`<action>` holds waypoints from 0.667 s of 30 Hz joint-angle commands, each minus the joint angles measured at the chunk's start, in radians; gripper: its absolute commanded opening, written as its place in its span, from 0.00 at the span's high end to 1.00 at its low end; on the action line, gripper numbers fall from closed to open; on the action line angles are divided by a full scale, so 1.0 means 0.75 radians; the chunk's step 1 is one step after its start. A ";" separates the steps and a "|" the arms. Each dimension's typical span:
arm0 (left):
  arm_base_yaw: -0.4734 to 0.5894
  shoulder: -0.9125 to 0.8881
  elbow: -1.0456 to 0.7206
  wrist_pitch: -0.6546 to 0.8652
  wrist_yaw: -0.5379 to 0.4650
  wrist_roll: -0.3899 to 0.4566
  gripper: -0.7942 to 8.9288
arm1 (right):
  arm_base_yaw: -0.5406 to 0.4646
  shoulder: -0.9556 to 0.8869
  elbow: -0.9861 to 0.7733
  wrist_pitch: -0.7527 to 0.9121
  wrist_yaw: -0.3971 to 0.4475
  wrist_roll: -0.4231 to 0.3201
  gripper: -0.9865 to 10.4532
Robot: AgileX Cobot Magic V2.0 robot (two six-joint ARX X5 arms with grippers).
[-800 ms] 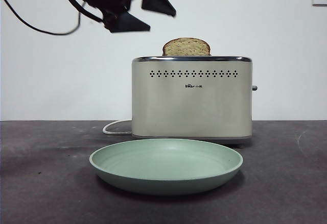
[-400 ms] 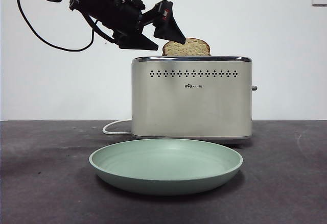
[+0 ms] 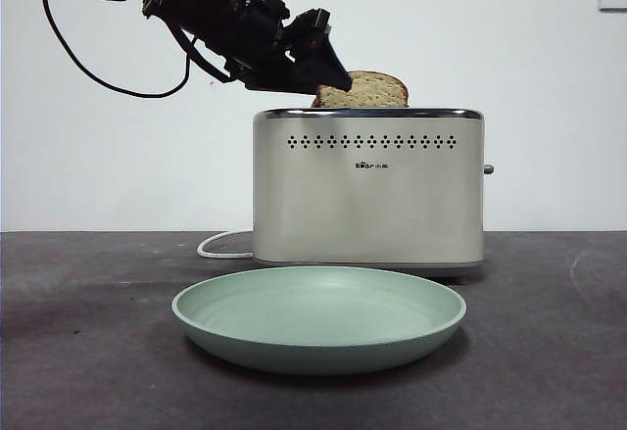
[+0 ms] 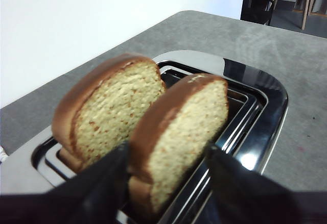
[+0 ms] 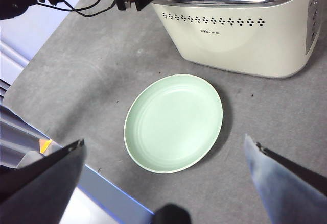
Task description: Take the bread from the toaster,put the bread on the plate,put the plate on the table
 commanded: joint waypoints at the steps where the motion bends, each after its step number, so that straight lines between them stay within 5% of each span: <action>1: -0.016 0.022 -0.001 -0.019 0.010 0.012 0.79 | 0.003 -0.001 0.002 -0.017 0.003 0.008 0.44; 5: -0.016 0.022 -0.001 -0.024 0.010 0.002 0.92 | 0.003 -0.002 0.002 -0.030 0.003 0.009 0.44; 20: -0.013 0.011 0.002 0.075 -0.016 -0.024 0.93 | 0.003 -0.002 0.002 -0.030 0.003 0.009 0.45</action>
